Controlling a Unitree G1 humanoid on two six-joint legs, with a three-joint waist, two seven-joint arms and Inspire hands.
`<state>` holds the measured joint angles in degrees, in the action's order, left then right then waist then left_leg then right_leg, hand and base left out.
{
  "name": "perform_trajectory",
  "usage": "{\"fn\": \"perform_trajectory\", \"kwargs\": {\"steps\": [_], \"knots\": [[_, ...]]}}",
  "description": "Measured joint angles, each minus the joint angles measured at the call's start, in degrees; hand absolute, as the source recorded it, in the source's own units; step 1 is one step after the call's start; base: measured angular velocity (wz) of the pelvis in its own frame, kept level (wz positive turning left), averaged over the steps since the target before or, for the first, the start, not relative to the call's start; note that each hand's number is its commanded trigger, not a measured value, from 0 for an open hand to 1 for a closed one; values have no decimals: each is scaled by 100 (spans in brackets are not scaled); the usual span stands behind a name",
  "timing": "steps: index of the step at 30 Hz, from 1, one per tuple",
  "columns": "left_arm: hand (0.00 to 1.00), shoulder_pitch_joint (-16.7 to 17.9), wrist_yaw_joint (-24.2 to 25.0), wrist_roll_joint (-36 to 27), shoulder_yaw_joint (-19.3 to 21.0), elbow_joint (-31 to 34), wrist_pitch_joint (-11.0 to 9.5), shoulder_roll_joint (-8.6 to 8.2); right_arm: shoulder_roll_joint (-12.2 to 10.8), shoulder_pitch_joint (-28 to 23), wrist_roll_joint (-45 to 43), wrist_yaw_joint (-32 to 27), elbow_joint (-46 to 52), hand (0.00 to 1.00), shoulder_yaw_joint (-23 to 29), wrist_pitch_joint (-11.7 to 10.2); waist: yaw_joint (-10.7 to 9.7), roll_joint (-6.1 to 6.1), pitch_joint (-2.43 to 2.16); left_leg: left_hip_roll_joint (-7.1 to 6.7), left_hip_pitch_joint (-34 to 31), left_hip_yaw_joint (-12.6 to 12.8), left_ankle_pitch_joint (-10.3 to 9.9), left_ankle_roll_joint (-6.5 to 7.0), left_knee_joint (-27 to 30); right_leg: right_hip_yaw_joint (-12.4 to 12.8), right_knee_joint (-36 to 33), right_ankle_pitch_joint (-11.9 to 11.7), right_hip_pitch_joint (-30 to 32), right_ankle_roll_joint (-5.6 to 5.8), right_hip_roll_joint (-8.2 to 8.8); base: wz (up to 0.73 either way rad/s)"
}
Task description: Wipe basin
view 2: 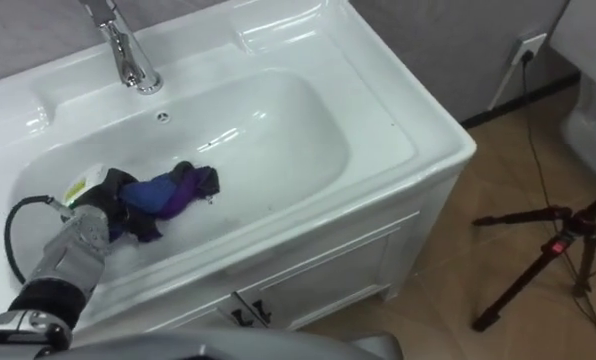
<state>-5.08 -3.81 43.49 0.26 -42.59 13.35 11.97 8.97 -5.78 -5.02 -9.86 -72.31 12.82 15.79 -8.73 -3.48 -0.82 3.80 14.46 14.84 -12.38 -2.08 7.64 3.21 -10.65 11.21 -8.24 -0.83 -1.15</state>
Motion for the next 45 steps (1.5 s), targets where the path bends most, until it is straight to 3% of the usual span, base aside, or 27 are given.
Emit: {"fn": "perform_trajectory", "kwargs": {"steps": [3,8,17,24,26,27,28,38,45], "knots": [[100,92,-105,0,25,2,0,0,11,3,124,-6,138,0,32,-25,28,-77,-26,1,14,11,0,0,0,35,1,-2,0,-4,-6,-9],[100,284,-130,11,485,106,-1,7,25,-17,423,-85,150,0,230,-169,127,-164,-68,31,25,34,0,0,1,66,4,-19,-14,-32,-38,-4],[100,337,-160,13,632,169,-11,10,56,-119,951,-124,337,0,249,-330,140,-182,-51,76,21,-2,1,-1,8,-2,89,-1,-71,-80,-69,3],[100,335,35,125,626,322,-72,10,44,-109,1340,-118,335,0,250,-512,127,-165,-28,65,-31,-223,0,-2,0,-148,101,1,-91,-89,-42,10],[100,329,14,124,562,340,-121,18,45,-109,1456,-119,328,0,249,-556,112,-171,-6,57,-79,-270,0,-2,2,-188,114,6,-71,-85,-28,13],[100,316,-8,127,511,381,-126,26,45,-99,1560,-119,327,0,248,-594,113,-177,49,52,-87,-279,0,-2,2,-195,122,9,-68,-81,-20,6],[100,317,-8,127,499,426,-127,26,45,-104,1659,-117,321,0,236,-611,112,-177,76,47,-97,-281,0,-2,2,-203,161,11,-62,-75,-15,5],[100,332,73,334,254,747,-121,47,63,-130,2003,70,169,0,-93,-713,117,-168,79,37,-179,-405,1,-2,6,-333,199,6,-73,-72,-4,8],[100,423,306,620,151,1147,41,46,55,-111,2034,125,128,0,-283,-750,105,-113,74,20,-273,-414,1,-3,5,-354,264,5,-57,-69,9,4]]}}
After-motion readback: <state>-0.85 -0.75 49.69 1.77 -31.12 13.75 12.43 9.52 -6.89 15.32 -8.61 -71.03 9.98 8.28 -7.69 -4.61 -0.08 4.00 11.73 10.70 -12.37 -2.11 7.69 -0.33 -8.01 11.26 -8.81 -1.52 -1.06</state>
